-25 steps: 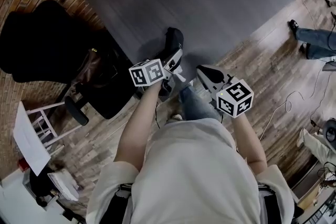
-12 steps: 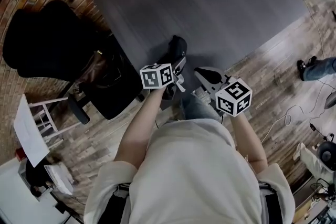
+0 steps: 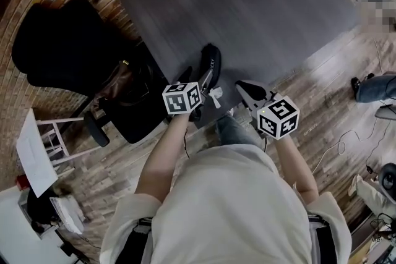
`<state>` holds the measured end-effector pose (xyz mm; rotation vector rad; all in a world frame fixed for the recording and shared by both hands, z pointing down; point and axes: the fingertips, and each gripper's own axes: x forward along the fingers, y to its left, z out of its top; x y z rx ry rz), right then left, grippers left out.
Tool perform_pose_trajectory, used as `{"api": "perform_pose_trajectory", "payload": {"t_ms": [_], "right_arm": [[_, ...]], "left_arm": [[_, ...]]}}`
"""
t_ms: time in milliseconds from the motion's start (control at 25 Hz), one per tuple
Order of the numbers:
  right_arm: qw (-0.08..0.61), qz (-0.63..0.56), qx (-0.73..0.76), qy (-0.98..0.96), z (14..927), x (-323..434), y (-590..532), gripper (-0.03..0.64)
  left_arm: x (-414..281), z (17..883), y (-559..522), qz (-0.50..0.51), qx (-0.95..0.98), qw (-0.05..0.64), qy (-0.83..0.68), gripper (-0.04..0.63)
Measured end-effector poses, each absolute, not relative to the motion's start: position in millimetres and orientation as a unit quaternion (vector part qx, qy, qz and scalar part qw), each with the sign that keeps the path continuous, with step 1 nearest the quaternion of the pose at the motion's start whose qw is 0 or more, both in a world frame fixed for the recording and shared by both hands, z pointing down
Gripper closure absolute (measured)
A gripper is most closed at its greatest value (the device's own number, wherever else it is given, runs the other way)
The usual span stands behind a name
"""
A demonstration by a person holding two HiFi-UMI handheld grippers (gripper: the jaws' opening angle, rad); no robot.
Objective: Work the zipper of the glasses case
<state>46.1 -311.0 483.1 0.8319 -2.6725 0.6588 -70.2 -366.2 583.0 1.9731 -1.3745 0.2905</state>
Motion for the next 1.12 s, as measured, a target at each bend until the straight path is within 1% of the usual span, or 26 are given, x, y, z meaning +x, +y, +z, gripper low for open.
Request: {"api": "perform_pose_trajectory", "payload": {"t_ms": [80, 200, 320, 360, 560, 680, 960, 1120], "right_arm": [[0.128, 0.211, 0.306, -0.919, 480.4, 49.1, -302.6, 0.603], [0.111, 0.181, 0.338, -0.917, 472.2, 50.4, -287.2, 0.603], [0.096, 0.154, 0.366, -0.913, 461.1, 45.6, -260.6, 0.612], [0.092, 0.145, 0.372, -0.912, 457.1, 43.4, -249.3, 0.612], [0.069, 0.129, 0.387, -0.911, 440.6, 36.3, -183.4, 0.614], [0.056, 0.137, 0.384, -0.912, 433.4, 35.1, -140.3, 0.615], [0.043, 0.123, 0.385, -0.914, 426.0, 30.9, -71.6, 0.615], [0.046, 0.110, 0.387, -0.914, 420.1, 32.5, -52.2, 0.615]], "left_arm": [[-73.0, 567.5, -352.9, 0.100, 0.767, 0.341, -0.534, 0.331], [-81.1, 540.8, -327.0, 0.068, 0.770, 0.333, -0.539, 0.389], [-97.9, 525.6, -289.3, 0.066, 0.762, 0.326, -0.555, 0.496], [-102.0, 521.7, -274.6, 0.067, 0.763, 0.321, -0.558, 0.514], [-108.3, 501.9, -196.0, 0.076, 0.783, 0.287, -0.546, 0.554], [-110.1, 490.8, -149.2, 0.078, 0.789, 0.282, -0.540, 0.577], [-115.3, 474.6, -70.1, 0.081, 0.804, 0.273, -0.523, 0.584], [-116.4, 468.6, -47.8, 0.064, 0.809, 0.267, -0.520, 0.584]]}}
